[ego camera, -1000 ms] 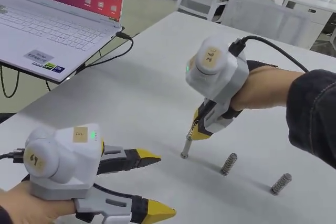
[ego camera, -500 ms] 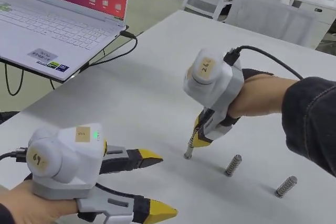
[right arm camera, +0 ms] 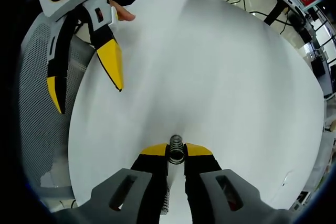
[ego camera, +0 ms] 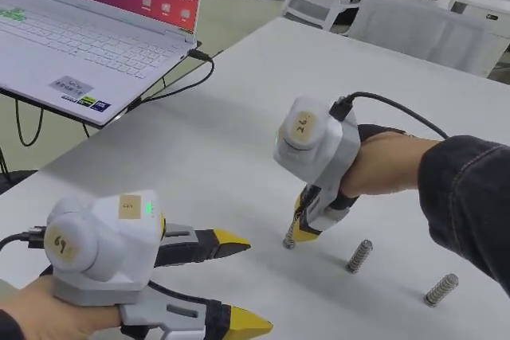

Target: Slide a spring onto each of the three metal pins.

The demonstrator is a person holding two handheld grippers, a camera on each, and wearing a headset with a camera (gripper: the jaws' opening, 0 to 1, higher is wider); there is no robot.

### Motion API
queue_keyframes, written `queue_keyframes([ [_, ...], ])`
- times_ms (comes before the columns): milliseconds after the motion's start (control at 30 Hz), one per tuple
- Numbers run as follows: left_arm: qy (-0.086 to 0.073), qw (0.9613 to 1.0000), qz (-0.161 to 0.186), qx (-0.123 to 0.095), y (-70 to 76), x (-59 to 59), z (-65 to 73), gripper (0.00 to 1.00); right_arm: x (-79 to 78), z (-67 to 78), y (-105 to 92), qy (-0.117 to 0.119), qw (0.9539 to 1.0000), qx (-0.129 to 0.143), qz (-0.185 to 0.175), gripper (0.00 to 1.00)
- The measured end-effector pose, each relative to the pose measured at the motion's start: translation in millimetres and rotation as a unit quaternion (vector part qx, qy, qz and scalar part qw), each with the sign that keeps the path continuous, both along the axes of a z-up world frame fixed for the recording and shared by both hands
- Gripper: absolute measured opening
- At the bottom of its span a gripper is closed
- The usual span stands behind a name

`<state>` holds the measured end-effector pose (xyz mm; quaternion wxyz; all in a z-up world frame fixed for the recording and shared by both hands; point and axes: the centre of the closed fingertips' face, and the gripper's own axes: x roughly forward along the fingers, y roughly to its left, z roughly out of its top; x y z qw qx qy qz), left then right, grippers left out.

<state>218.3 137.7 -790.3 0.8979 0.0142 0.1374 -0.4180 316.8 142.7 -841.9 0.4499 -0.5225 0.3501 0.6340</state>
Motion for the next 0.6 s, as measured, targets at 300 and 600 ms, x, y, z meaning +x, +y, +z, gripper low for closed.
queue_keyframes([
  [300, 0.001, 1.0000, 0.004, 0.000, 0.7, 0.2, -1.1, 0.51, 0.0, -6.8, -1.3, -0.005, 1.0000, -0.004, 0.005, 0.09],
  [600, 0.000, 1.0000, 0.003, 0.002, 0.3, 0.6, -0.7, 0.50, -1.5, -7.3, -1.9, -0.002, 1.0000, -0.002, -0.002, 0.14],
])
